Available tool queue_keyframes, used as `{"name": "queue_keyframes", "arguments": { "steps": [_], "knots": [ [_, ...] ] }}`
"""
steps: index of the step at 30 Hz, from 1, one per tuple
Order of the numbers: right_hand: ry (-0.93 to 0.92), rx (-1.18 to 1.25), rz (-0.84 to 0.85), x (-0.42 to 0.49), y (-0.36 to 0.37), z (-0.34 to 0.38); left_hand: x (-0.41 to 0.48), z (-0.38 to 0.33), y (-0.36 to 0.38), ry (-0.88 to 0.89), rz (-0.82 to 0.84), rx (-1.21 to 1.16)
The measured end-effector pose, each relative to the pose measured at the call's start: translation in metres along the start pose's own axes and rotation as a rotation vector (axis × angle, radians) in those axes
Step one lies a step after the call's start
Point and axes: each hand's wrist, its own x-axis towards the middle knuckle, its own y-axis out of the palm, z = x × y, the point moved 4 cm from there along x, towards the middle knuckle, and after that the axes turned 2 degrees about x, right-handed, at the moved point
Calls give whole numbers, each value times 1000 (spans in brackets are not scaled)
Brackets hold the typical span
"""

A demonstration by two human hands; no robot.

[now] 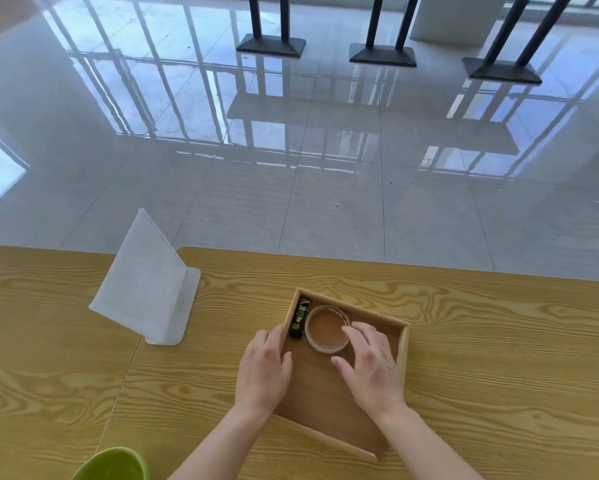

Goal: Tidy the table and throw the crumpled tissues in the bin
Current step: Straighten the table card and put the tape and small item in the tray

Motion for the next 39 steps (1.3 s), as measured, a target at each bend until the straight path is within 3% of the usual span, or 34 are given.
{"name": "queue_keyframes", "arguments": {
  "steps": [7, 16, 25, 39],
  "knots": [
    [136, -10, -161, -37, -34, -38, -6, 14, 2, -97, 13, -28],
    [398, 88, -88, -50, -31, -54, -8, 18, -2, -142, 4, -37],
    [365, 97, -75, -33, -30, -42, -18, 32, -10, -172, -10, -17],
    [270, 125, -19, 13, 4, 11, -22, 82, -49, -335, -175, -44]
  ]
}}
